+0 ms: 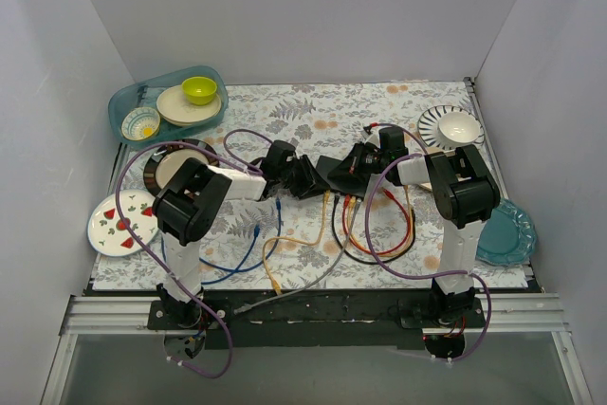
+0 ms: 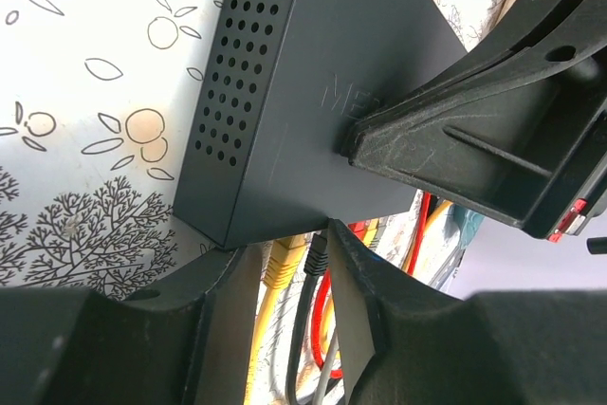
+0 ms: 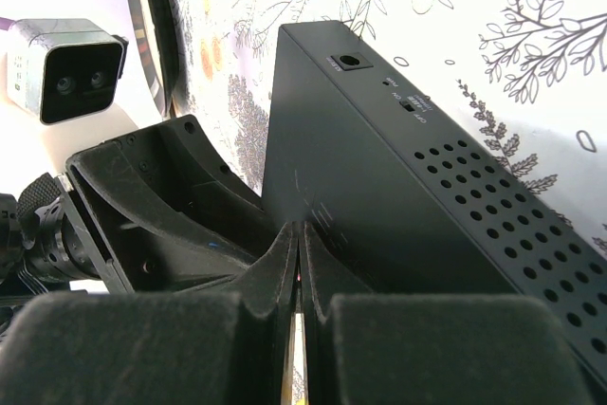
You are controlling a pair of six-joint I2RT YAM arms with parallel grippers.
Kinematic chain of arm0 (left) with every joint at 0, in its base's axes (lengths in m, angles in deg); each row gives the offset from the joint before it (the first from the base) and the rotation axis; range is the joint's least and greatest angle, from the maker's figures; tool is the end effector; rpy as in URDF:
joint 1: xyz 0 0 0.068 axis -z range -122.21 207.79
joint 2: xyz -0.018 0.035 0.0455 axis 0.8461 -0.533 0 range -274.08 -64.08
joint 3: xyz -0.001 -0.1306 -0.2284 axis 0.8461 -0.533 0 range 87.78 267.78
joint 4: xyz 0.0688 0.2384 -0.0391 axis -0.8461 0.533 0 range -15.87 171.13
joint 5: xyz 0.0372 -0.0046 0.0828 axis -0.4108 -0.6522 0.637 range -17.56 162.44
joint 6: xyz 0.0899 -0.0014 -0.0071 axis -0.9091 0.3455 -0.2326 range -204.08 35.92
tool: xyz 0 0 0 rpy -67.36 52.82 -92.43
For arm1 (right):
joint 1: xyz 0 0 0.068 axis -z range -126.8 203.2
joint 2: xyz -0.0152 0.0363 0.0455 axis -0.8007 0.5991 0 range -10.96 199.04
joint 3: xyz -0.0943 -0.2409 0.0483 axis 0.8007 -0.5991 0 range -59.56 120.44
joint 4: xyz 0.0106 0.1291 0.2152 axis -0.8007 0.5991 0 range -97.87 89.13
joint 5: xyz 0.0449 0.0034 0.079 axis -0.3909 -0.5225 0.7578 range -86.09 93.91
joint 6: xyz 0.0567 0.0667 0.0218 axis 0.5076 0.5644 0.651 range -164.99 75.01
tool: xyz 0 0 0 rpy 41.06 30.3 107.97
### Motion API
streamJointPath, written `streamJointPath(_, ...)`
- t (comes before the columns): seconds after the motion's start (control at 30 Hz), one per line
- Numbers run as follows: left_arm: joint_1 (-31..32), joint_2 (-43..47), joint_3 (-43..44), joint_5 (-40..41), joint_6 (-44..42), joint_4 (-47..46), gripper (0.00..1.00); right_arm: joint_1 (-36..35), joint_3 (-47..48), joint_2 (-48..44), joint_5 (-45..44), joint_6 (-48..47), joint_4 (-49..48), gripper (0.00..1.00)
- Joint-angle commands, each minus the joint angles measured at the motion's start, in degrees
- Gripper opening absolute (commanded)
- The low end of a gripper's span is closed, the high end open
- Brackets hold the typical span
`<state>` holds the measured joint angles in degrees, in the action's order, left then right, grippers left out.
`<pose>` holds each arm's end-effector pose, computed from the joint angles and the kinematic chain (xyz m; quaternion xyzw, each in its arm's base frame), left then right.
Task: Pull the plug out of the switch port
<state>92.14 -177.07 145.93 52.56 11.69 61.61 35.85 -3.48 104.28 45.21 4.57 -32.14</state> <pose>0.3261 -0.2560 0.0897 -0.4001 0.8102 -0.4276 0.0248 0.3756 0.1731 0.0962 0.0734 0.8423 0.4995 0.1888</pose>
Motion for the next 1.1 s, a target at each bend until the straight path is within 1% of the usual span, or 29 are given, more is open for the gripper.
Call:
streamJointPath(0.0, 0.8, -3.8, -2.7, 6.8, -4.9, 9.9, 0.32, -0.1, -2.2, 3.6, -5.3, -2.9, 6.3, 0.06)
streamJointPath(0.37, 1.0, -2.4, -5.2, 7.7, -8.3, 9.8, 0.32, 0.0, -2.1, 3.8, -5.1, -3.1, 6.6, 0.06)
streamJointPath(0.5, 1.2, -2.3, -4.8, 8.9, -9.8, 10.8, 0.34, -0.1, -2.1, 3.8, -5.1, -3.1, 6.6, 0.06)
streamJointPath(0.67, 1.2, -2.0, -4.8, 9.5, -10.7, 11.9, 0.39, 0.1, -1.8, 3.9, -5.1, -3.2, 6.8, 0.06)
streamJointPath(0.8, 1.2, -1.5, -5.2, 9.5, -10.9, 12.0, 0.4, 0.1, -1.8, 3.9, -5.1, -3.2, 7.0, 0.06)
streamJointPath(0.97, 1.2, -1.4, -5.2, 9.8, -11.7, 12.2, 0.36, 0.1, -1.5, 4.0, -5.2, -3.2, 7.0, 0.06)
streamJointPath(1.0, 1.2, -1.4, -5.0, 9.9, -11.8, 13.6, 0.32, 0.1, -1.5, 4.0, -5.2, -3.2, 7.0, 0.06)
streamJointPath(1.07, 1.2, -1.8, -4.8, 10.4, -12.2, 14.1, 0.28, 0.1, -1.5, 4.0, -5.2, -3.2, 7.0, 0.06)
